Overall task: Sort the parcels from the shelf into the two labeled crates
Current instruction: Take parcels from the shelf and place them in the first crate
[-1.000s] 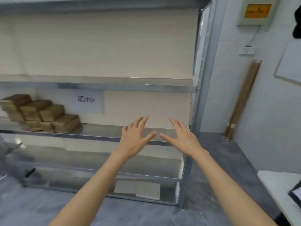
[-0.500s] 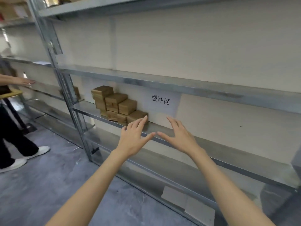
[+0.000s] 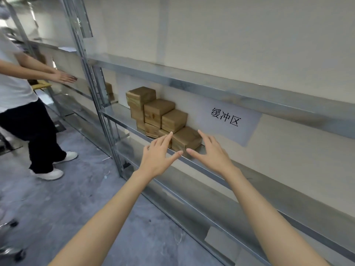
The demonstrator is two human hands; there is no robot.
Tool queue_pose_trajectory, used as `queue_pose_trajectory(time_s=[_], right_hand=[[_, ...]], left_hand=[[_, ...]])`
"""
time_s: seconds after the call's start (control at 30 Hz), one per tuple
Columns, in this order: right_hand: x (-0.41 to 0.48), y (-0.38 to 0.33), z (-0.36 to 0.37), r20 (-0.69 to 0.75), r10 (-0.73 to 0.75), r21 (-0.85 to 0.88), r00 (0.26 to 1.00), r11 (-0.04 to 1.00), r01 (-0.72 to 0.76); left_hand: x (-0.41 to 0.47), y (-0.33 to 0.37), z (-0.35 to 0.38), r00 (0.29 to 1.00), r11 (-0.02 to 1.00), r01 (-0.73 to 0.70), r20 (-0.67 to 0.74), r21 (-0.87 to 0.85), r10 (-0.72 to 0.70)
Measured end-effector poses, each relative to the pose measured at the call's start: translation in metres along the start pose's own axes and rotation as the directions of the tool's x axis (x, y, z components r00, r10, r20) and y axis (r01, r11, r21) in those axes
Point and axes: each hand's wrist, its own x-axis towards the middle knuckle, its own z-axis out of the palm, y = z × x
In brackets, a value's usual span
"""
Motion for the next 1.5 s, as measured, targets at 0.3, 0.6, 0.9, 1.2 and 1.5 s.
queue_pose_trajectory(time_s=[0.3, 0.6, 0.9, 1.2, 1.5], right_hand=[[0.119, 0.040, 0.049, 0.073, 0.096, -0.023, 0.993, 0.995, -0.094], [0.178, 0.071, 0.112, 0.114, 0.229, -0.038, 0.967, 0.973, -0.226], [0.203, 0.091, 0.155, 0.128, 0.353, -0.082, 0.927, 0.935, -0.345], [0.197, 0.128, 0.144, 0.197, 0.337, -0.028, 0.921, 0.941, -0.338], [0.197, 0.125, 0.147, 0.232, 0.308, 0.092, 0.923, 0.938, -0.335]], left_hand=[[0.116, -0.041, 0.058, 0.998, 0.999, -0.001, 0.067, 0.038, -0.002], [0.176, -0.075, 0.115, 0.981, 0.999, -0.043, 0.191, -0.003, 0.043], [0.203, -0.101, 0.156, 0.949, 0.989, -0.140, 0.278, -0.054, 0.150], [0.222, -0.115, 0.168, 0.930, 0.962, -0.268, 0.250, -0.042, 0.270], [0.230, -0.103, 0.186, 0.912, 0.966, -0.136, 0.352, -0.221, 0.209]])
